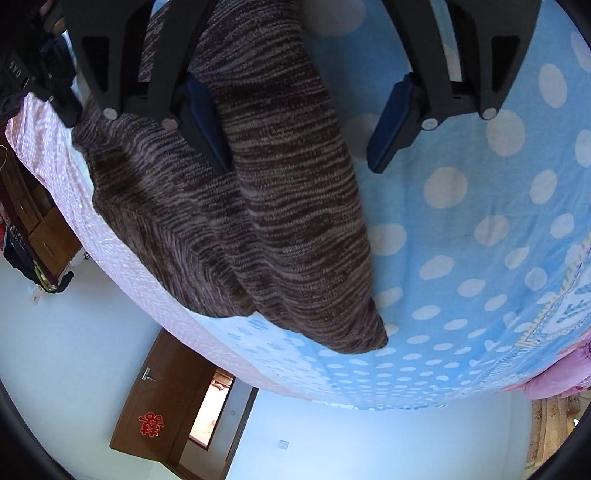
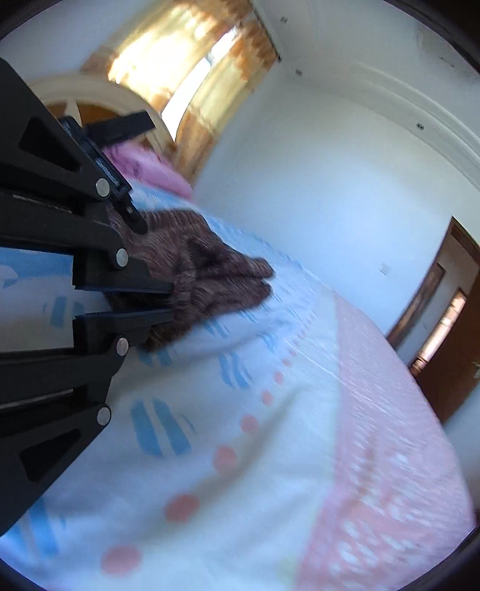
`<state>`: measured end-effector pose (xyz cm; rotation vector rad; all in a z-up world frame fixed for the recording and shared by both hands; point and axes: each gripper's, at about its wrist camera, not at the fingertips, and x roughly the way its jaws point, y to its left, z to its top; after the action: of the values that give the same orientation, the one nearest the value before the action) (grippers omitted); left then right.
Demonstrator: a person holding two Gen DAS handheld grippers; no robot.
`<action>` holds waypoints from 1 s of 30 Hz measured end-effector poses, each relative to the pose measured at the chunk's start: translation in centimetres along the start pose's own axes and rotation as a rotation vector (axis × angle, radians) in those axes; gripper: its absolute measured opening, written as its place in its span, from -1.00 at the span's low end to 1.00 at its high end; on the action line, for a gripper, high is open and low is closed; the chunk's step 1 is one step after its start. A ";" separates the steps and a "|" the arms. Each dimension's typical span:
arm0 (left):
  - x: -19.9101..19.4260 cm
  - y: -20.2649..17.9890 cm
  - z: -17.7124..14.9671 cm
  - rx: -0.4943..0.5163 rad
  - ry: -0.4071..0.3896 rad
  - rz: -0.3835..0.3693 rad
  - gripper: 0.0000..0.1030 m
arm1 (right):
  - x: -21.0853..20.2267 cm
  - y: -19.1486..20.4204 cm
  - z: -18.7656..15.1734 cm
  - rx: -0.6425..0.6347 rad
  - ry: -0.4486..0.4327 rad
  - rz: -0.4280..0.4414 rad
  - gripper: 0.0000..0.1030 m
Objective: Fold small clothes
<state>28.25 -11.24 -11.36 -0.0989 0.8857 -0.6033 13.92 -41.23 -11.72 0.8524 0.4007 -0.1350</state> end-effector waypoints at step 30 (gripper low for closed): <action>-2.3 -0.3 -3.3 0.027 -0.026 0.091 1.00 | 8.2 8.7 5.6 -0.423 0.286 -0.124 -0.14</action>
<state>24.54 -9.71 -11.75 -0.0420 0.8517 -0.5279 25.48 -39.35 -5.56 0.4283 0.7229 -0.0392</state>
